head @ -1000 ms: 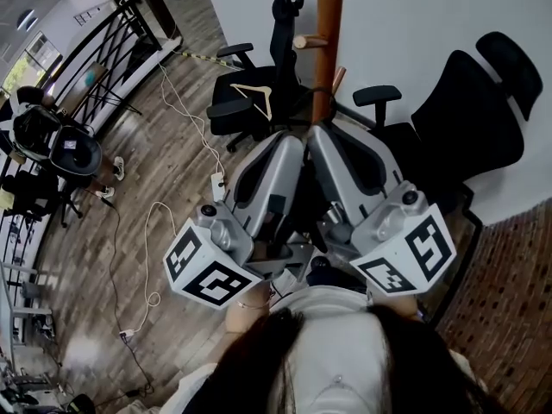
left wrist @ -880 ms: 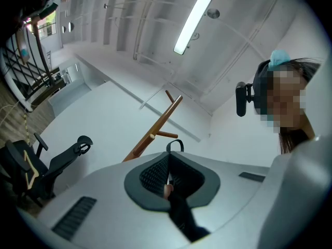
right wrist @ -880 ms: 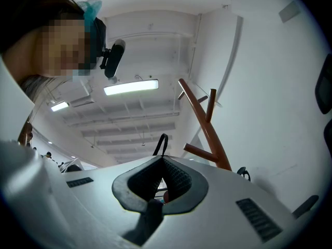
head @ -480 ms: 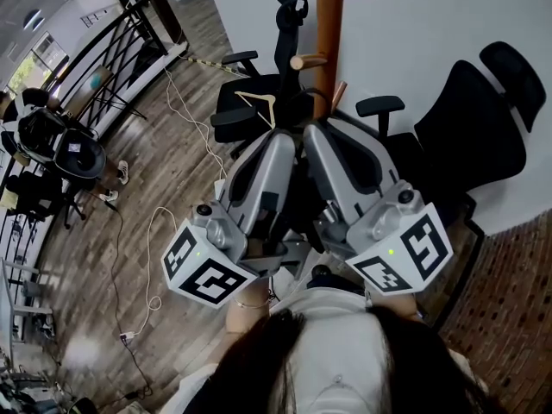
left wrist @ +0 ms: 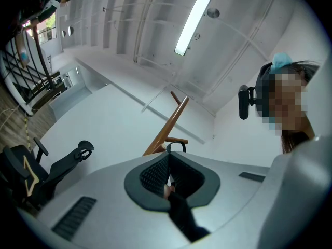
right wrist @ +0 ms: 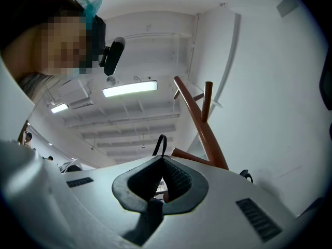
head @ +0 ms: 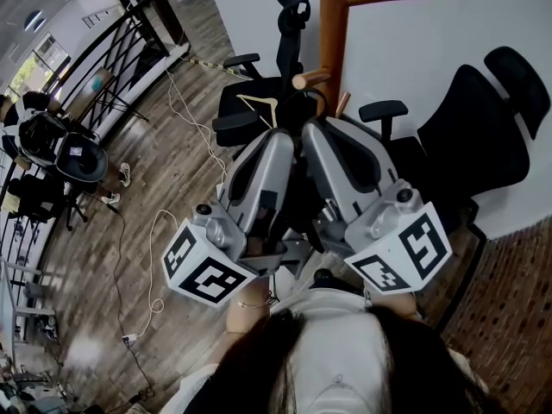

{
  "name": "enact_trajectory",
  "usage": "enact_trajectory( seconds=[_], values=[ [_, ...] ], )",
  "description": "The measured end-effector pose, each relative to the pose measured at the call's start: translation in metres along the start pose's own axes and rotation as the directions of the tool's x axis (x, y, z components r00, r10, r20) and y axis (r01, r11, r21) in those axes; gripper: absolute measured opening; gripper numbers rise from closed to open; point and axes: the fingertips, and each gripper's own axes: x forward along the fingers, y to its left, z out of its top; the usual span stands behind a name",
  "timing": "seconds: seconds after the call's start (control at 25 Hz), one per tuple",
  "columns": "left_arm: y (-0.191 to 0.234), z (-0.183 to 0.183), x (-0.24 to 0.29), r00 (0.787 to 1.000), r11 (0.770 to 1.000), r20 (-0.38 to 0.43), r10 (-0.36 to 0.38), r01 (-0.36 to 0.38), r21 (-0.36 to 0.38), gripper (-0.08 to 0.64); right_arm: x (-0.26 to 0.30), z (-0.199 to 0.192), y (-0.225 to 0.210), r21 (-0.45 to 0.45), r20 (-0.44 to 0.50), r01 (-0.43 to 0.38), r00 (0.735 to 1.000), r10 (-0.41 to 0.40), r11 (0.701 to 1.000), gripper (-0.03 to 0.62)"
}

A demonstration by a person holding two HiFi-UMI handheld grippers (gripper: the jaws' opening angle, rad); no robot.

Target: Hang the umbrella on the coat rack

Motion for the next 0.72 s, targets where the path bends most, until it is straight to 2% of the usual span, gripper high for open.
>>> enact_trajectory(
  seconds=[0.72],
  values=[
    [0.026,-0.001,0.023,1.0,1.0,-0.021,0.016,-0.017,-0.023,0.014,0.02,-0.009,-0.027,0.015,-0.021,0.024,0.999,-0.024,1.0,0.037]
  ],
)
